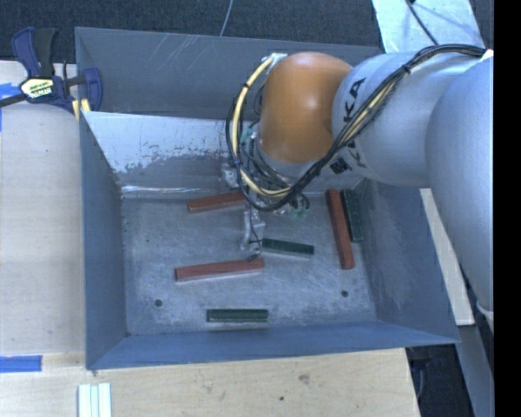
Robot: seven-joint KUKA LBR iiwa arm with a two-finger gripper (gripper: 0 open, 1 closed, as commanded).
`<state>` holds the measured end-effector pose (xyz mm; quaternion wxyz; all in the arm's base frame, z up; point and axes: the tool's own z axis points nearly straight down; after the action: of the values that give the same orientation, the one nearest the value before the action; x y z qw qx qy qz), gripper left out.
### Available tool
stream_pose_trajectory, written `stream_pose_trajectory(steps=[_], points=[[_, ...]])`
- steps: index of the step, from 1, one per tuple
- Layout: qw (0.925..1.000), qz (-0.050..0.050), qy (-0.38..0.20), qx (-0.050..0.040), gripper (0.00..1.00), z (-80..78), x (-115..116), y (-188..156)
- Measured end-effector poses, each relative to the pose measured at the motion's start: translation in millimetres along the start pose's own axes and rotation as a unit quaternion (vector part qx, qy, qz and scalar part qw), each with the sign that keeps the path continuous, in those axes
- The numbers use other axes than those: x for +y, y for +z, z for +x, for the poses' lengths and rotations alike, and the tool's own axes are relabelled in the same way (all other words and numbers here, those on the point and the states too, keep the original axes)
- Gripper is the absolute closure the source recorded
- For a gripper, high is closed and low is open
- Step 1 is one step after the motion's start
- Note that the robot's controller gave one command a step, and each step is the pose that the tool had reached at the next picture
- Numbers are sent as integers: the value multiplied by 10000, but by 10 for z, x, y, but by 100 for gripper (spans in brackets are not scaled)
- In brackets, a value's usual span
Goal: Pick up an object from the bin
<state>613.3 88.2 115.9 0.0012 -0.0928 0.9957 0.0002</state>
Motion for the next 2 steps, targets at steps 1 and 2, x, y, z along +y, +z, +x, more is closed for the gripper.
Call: stream_pose_trajectory(steps=[1, 2], points=[[9998, -1, -191, -3, 0, 38, 196, 100], [9934, -7, 1145, -35, 100, -101, 322, 422]])
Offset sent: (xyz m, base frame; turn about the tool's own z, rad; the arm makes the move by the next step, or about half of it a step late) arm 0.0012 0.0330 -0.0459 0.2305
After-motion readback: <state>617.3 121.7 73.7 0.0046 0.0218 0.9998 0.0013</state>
